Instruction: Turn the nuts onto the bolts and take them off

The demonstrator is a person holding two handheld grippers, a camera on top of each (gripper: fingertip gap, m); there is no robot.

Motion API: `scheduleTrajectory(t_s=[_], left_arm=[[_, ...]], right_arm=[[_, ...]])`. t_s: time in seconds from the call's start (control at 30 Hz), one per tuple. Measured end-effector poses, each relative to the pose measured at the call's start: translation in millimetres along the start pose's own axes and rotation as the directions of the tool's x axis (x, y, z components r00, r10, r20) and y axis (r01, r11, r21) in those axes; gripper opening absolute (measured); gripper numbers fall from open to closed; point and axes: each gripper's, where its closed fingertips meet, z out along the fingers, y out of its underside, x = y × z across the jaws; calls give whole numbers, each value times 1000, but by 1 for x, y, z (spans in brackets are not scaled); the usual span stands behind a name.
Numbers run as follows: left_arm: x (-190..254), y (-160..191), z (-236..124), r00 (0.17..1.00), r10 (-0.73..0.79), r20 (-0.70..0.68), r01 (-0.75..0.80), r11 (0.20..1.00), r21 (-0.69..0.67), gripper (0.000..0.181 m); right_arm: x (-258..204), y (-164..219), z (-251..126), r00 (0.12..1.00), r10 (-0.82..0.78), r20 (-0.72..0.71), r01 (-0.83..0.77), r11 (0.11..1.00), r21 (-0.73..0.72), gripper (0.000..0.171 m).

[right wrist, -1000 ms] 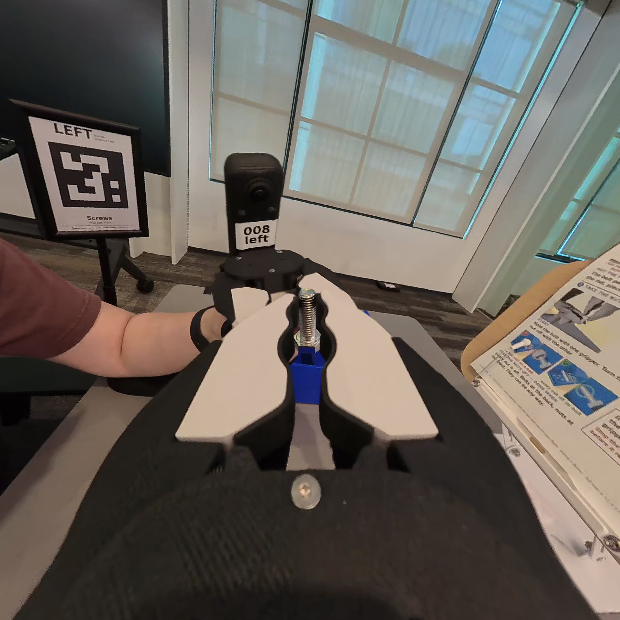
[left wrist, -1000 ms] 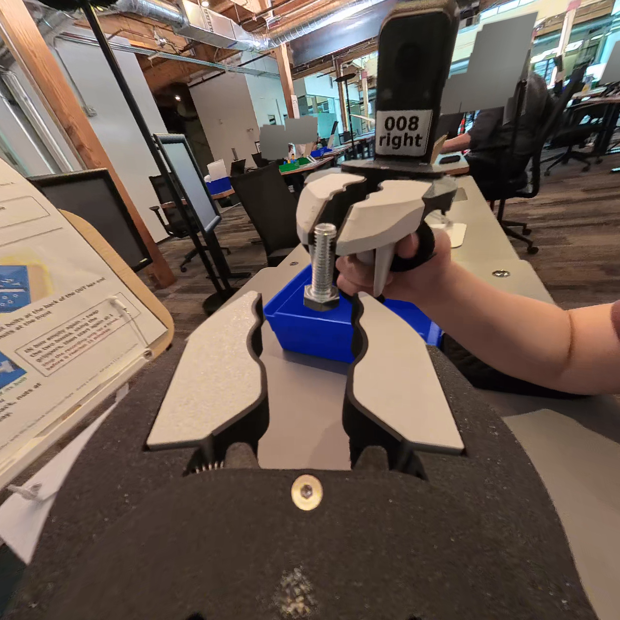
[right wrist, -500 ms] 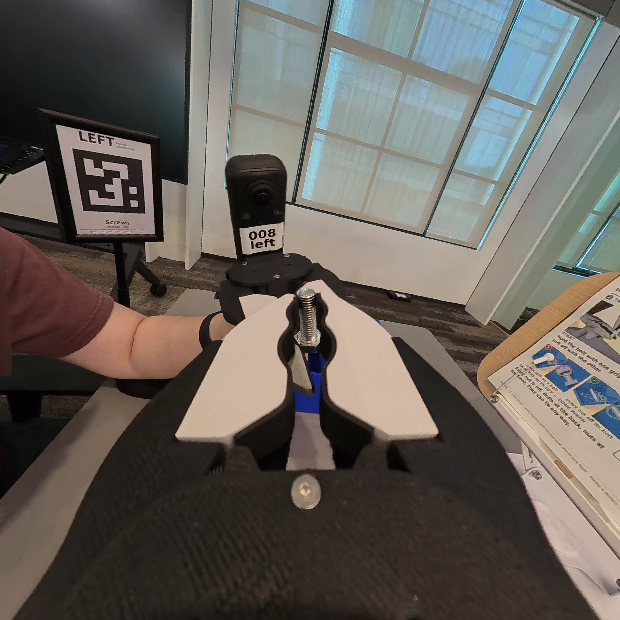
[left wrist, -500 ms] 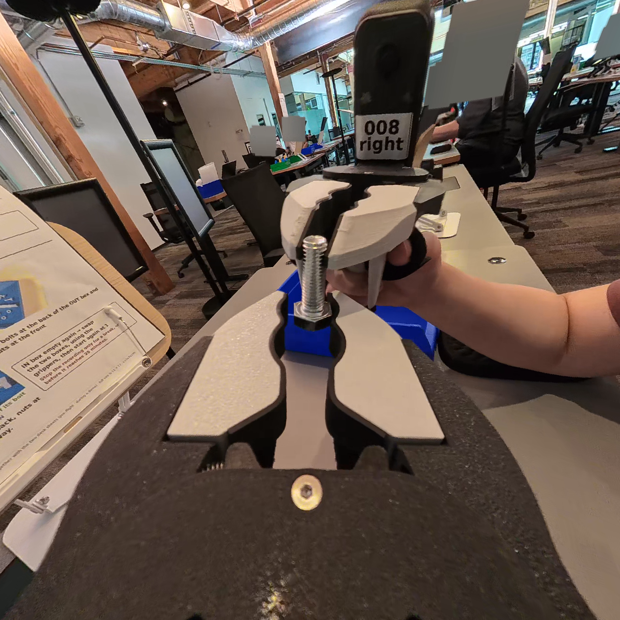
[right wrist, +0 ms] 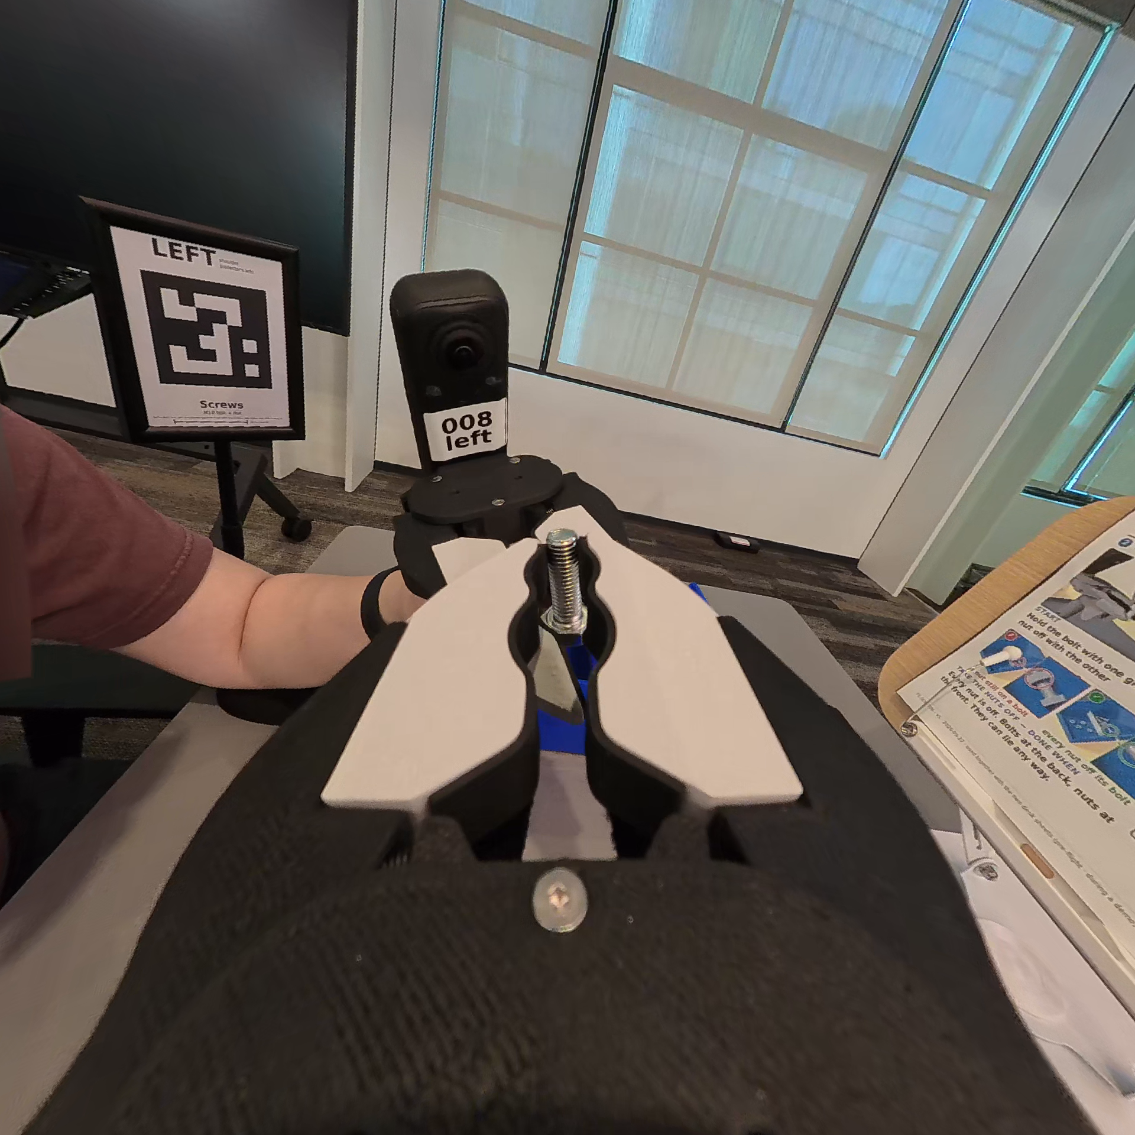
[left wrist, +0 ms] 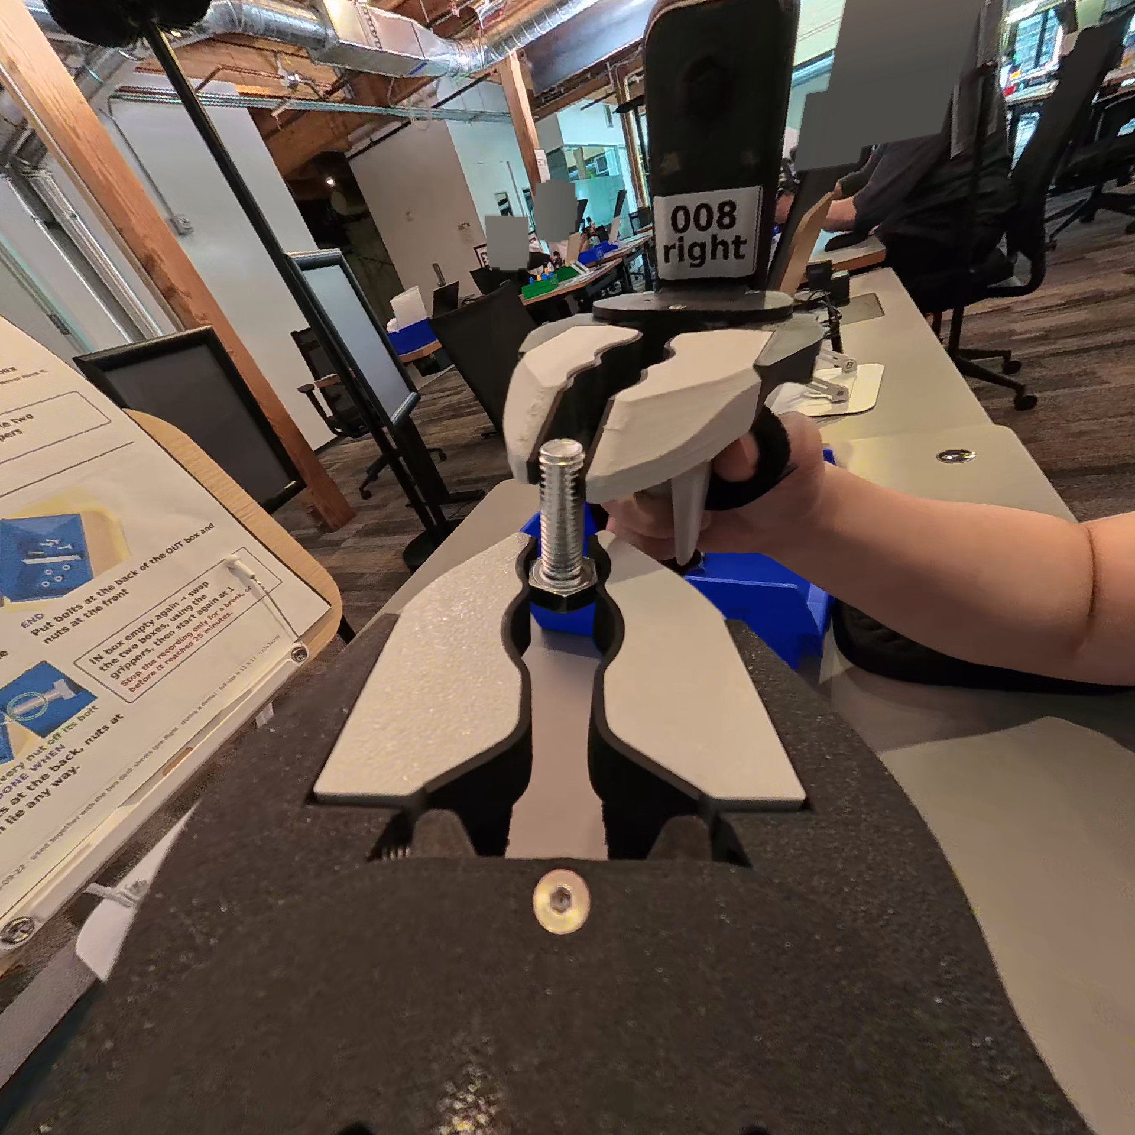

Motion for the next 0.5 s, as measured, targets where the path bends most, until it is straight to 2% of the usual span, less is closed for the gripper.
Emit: scheduleTrajectory(t_s=[0.07,0.17,0.27,0.37,0.5], left_arm=[[-1,1,0,1000,1,5,-1,1000,-11,15],[-5,3,-1,1000,11,24,-10,1000,-25,15],[-12,7,-3,999,7,41,-5,999,-46,15],[-17,11,-4,998,-4,60,8,997,-73,15],[-13,16,0,998,18,55,-13,995,-104,15]], right_arm=[[0,0,0,1000,2,-3,-2,1000,0,12],[3,-5,-3,1000,19,-13,-19,1000,17,26],[8,-9,-11,999,25,-33,-24,1000,19,26],[16,-4,-13,995,-12,-98,8,999,-37,25],[9,13,2,996,-34,-87,22,991,-133,30]])
